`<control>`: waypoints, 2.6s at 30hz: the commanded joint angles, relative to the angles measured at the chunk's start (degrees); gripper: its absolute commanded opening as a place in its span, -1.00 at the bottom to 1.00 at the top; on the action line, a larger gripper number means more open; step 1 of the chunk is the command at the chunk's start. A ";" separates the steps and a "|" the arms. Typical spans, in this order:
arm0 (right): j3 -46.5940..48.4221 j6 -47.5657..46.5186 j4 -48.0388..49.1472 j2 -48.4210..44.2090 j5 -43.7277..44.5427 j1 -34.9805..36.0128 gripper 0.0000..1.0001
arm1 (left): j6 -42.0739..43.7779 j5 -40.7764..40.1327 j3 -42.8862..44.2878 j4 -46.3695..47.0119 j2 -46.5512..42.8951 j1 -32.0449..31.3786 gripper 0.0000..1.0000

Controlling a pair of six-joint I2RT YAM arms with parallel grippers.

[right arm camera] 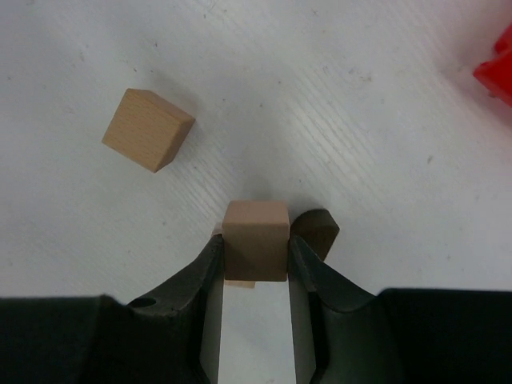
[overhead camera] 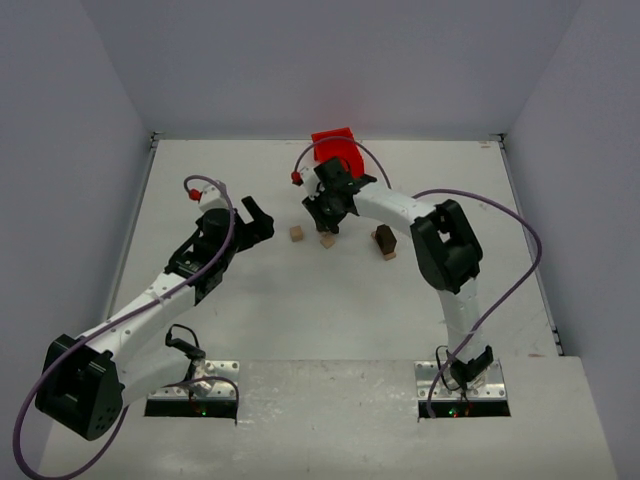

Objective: Build the wood block tower

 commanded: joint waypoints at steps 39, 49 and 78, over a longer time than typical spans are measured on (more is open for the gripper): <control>-24.80 17.36 0.47 -30.52 20.72 -7.61 -0.53 | 2.25 4.45 0.96 10.39 7.75 0.11 1.00; -23.92 16.48 -0.01 -29.31 20.91 -7.90 -0.45 | 2.25 4.63 1.05 10.43 7.75 0.11 1.00; -21.93 15.05 -1.92 -27.67 19.10 -8.77 -0.23 | 2.62 6.22 0.88 11.08 7.75 0.13 1.00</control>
